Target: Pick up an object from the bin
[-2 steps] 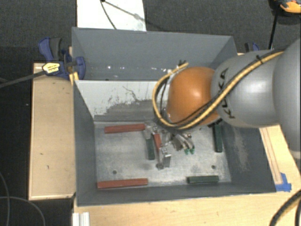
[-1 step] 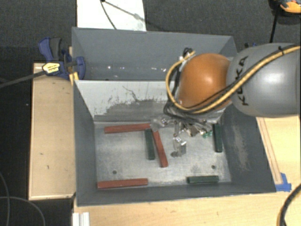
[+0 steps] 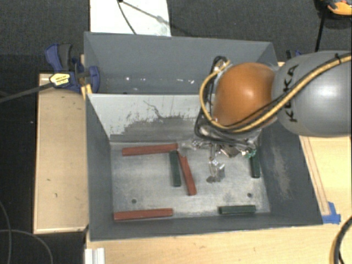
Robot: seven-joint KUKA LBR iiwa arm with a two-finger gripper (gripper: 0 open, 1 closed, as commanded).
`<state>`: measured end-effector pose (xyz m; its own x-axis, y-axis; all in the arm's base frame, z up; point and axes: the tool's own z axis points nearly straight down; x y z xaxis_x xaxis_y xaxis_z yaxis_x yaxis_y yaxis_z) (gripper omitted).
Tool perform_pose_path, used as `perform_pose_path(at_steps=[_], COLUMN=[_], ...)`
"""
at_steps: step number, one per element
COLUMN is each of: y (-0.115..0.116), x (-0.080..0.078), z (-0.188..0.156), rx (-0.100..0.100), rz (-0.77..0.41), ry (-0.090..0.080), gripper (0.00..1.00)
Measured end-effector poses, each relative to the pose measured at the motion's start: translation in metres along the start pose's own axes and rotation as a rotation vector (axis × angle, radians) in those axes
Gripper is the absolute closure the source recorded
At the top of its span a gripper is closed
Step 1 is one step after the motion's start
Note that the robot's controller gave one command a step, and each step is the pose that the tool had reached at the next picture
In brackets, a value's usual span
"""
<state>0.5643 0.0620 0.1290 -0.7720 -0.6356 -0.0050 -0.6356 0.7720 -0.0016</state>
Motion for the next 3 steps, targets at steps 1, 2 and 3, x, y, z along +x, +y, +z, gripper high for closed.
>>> perform_pose_path(at_steps=[1,2,3], y=[0.005,0.017,0.017], x=[-0.03,-0.031,-0.031], z=[0.039,0.057,0.057], rx=[0.002,0.0,0.0], rz=[-0.163,-0.403,-0.403], ry=[-0.003,0.0,0.0], gripper=[0.0,1.0,1.0])
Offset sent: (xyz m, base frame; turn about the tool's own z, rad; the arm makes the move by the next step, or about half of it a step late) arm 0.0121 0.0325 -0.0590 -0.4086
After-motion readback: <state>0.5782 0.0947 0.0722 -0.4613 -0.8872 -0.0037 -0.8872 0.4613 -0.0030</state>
